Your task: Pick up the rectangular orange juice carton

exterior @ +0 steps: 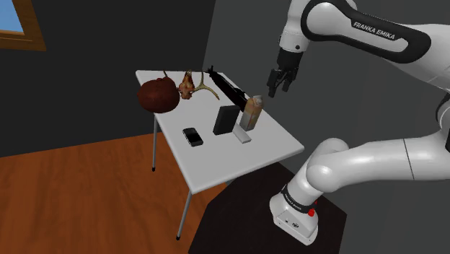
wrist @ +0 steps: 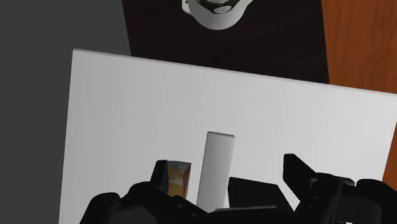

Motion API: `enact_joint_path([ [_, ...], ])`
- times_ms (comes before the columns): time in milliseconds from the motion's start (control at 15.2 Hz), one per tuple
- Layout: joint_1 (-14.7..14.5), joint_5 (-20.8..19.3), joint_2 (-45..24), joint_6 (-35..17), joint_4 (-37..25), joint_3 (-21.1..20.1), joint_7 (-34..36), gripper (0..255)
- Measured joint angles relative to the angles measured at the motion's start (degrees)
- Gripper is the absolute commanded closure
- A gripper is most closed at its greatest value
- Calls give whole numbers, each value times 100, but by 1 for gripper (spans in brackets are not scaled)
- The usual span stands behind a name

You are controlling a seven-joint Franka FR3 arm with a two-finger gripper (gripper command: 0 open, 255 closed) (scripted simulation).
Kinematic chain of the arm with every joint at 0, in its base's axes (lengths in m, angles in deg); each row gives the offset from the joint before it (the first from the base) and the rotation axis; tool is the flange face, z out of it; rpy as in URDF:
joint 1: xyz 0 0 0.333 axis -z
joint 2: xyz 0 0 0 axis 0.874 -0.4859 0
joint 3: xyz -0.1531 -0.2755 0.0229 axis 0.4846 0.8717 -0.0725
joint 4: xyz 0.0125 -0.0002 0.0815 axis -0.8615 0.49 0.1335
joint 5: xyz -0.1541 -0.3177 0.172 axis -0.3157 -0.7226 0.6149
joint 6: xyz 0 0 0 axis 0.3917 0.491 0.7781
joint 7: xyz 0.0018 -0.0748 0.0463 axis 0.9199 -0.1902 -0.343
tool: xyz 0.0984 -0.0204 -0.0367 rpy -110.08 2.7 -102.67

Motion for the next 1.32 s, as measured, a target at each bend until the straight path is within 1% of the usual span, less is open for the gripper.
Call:
enact_joint_path([
  [132,12,-12,-108,-36,-35,44,-33,0],
  [264,52,-46,-472,-127,-166,195,-149,0],
  [594,152,-75,-1738,-418,-708,623,-518,0],
  [1122,342,117,-3743,-550,-1832,1151,-1168,0],
  [1320,368,155,-3980,-694,-1845,1191,-1224,0],
])
